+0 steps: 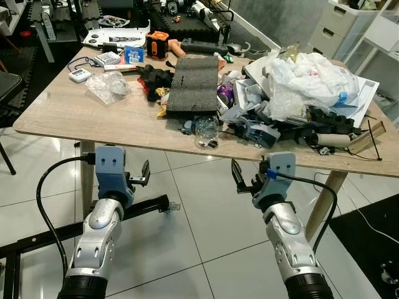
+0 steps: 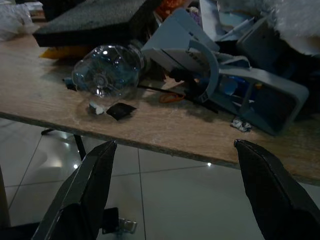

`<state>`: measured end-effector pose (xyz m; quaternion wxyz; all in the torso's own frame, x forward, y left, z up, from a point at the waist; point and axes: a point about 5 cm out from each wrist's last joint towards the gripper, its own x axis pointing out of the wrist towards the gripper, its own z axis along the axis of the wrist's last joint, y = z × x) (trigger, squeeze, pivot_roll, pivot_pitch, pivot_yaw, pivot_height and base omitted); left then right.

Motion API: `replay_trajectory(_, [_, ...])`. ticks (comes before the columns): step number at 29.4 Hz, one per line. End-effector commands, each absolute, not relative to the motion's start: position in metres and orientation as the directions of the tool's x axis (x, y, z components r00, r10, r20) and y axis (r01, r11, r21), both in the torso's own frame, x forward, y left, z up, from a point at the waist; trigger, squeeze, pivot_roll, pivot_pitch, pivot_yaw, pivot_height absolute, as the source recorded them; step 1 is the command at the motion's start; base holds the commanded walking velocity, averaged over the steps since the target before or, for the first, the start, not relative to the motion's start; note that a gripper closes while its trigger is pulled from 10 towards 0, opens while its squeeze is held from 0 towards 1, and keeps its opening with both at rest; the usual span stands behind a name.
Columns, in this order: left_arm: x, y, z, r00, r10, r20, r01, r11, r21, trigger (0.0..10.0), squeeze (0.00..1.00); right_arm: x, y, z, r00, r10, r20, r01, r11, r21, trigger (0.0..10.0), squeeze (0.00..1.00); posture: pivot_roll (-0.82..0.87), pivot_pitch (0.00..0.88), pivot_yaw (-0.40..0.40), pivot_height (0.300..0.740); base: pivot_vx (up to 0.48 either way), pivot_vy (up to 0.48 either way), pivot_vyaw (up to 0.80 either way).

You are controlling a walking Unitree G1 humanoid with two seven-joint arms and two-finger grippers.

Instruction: Picking trash to rubbish bin

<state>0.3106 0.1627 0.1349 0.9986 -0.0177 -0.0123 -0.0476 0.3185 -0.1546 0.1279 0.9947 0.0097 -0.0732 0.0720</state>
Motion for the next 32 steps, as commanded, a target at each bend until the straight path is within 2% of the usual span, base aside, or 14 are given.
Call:
replay_trajectory(1, [0.311, 0.16, 0.129, 0.995, -0.095, -0.001, 0.095, 0.995, -0.032, 10.0, 0.0, 0.315, -0.157, 0.118, 0.986, 0.13, 0.104, -0.133, 0.991, 0.025, 10.0, 0.0, 0.0, 0.17, -0.044, 0.74, 0.0, 0.0, 0.0])
replay_trajectory(26, [0.311, 0.154, 0.13, 0.995, -0.103, 0.006, 0.103, 0.993, -0.061, 10.0, 0.0, 0.314, -0.147, 0.122, 0.978, 0.17, 0.125, -0.175, 0.984, 0.035, 10.0, 0.0, 0.0, 0.178, -0.057, 0.74, 0.0, 0.0, 0.0])
replay_trajectory(32, [0.31, 0.154, 0.131, 0.994, -0.108, 0.014, 0.109, 0.992, -0.069, 10.0, 0.0, 0.314, -0.146, 0.122, 0.978, 0.17, 0.122, -0.175, 0.984, 0.035, 10.0, 0.0, 0.0, 0.173, -0.054, 0.74, 0.321, 0.0, 0.0])
